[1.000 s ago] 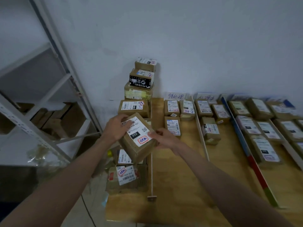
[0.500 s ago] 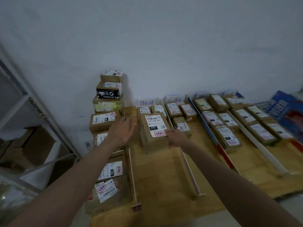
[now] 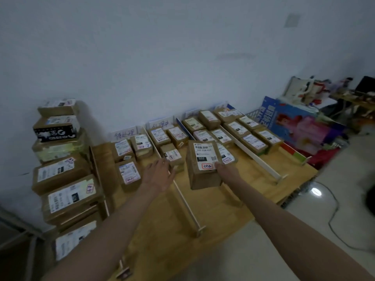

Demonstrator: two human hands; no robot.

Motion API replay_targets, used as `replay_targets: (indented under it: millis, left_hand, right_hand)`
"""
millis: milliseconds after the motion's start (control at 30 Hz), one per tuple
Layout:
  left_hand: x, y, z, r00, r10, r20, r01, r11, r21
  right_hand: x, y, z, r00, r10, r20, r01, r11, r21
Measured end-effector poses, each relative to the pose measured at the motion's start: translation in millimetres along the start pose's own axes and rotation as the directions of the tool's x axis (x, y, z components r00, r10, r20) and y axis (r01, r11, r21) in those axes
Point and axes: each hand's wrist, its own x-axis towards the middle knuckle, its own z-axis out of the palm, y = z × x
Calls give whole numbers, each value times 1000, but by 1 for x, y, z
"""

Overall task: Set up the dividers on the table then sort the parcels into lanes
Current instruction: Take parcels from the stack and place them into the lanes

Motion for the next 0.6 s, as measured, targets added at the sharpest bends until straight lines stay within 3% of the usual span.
replay_targets:
  millis: [400,600]
  left_hand:
    - [40,197,34,998,55,-2,-55,998,-1]
    - [63,258,53,997,75,11,-75,997,-17]
  right_hand:
    - [54,125,-158,995,54,-86,-56,998,-26]
    - [89,169,-206,991,114,-74,-112,993,31]
